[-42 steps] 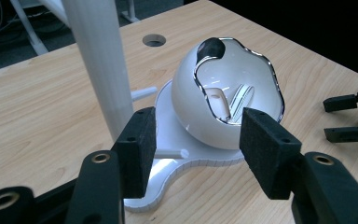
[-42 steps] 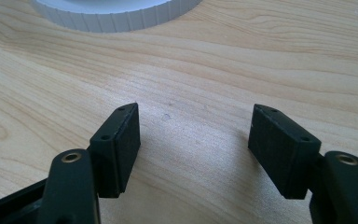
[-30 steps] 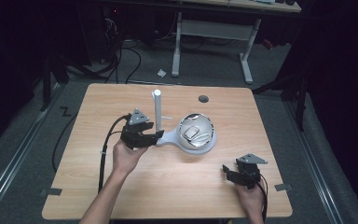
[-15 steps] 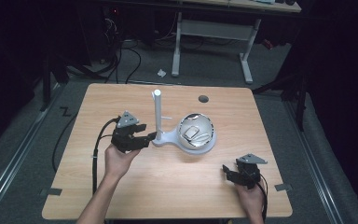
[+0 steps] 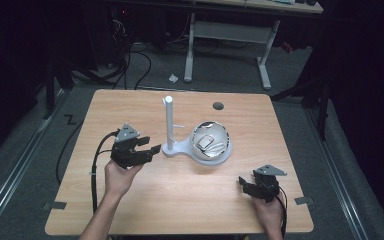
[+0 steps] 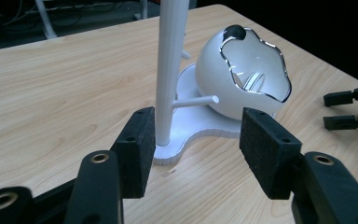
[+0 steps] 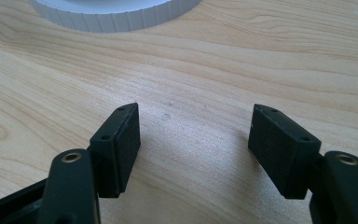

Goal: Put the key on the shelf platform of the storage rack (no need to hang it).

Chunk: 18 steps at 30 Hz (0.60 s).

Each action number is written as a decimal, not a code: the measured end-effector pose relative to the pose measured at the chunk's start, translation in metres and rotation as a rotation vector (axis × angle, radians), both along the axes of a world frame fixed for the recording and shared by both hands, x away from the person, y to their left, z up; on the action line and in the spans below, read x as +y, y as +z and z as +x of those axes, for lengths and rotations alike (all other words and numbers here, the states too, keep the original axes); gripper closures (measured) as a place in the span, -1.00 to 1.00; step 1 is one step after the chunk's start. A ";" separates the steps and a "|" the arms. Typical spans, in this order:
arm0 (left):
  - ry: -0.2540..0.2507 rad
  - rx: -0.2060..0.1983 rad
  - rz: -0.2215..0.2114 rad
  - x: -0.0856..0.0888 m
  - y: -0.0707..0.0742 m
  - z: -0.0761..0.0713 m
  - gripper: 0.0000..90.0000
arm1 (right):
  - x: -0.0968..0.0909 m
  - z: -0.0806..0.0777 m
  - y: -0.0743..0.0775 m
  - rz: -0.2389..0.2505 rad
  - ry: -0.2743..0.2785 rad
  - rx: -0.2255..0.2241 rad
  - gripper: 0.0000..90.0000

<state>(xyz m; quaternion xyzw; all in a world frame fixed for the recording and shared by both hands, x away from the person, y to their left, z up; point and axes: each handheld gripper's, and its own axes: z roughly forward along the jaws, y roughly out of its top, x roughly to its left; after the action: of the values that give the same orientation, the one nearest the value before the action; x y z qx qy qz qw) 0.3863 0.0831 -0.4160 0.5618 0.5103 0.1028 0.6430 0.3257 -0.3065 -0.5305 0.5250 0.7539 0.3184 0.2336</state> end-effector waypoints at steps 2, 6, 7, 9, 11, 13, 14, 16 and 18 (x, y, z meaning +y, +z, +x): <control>0.003 -0.003 -0.004 0.003 0.000 -0.002 0.03 | 0.000 0.000 0.000 0.000 0.000 0.000 -0.24; 0.008 -0.004 -0.002 0.006 -0.001 -0.005 0.03 | 0.000 0.000 0.000 0.000 0.000 0.000 -0.24; 0.010 -0.005 -0.001 0.007 -0.001 -0.005 0.03 | 0.000 0.000 0.000 0.000 0.000 0.001 -0.24; 0.013 -0.005 -0.001 0.009 -0.002 -0.007 0.03 | 0.000 0.000 0.000 0.000 0.000 0.000 -0.24; 0.016 -0.004 -0.001 0.010 -0.004 -0.008 0.03 | 0.000 0.000 0.000 0.000 0.000 0.000 -0.24; 0.020 -0.004 0.004 0.012 -0.005 -0.009 0.03 | 0.000 0.000 0.000 0.000 0.000 0.000 -0.24; 0.023 -0.005 0.003 0.012 -0.006 -0.010 0.03 | 0.000 0.000 0.000 0.000 -0.001 0.000 -0.24; 0.024 -0.011 0.011 0.014 -0.008 -0.012 0.03 | 0.000 0.000 0.000 0.000 -0.001 0.000 -0.24; 0.027 -0.013 0.012 0.015 -0.009 -0.014 0.03 | 0.000 0.000 0.000 0.000 -0.001 0.000 -0.24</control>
<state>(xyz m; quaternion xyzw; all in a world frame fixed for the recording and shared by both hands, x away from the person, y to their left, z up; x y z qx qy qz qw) 0.3724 0.0983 -0.4251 0.5579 0.5130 0.1184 0.6415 0.3256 -0.3063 -0.5305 0.5254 0.7536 0.3184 0.2338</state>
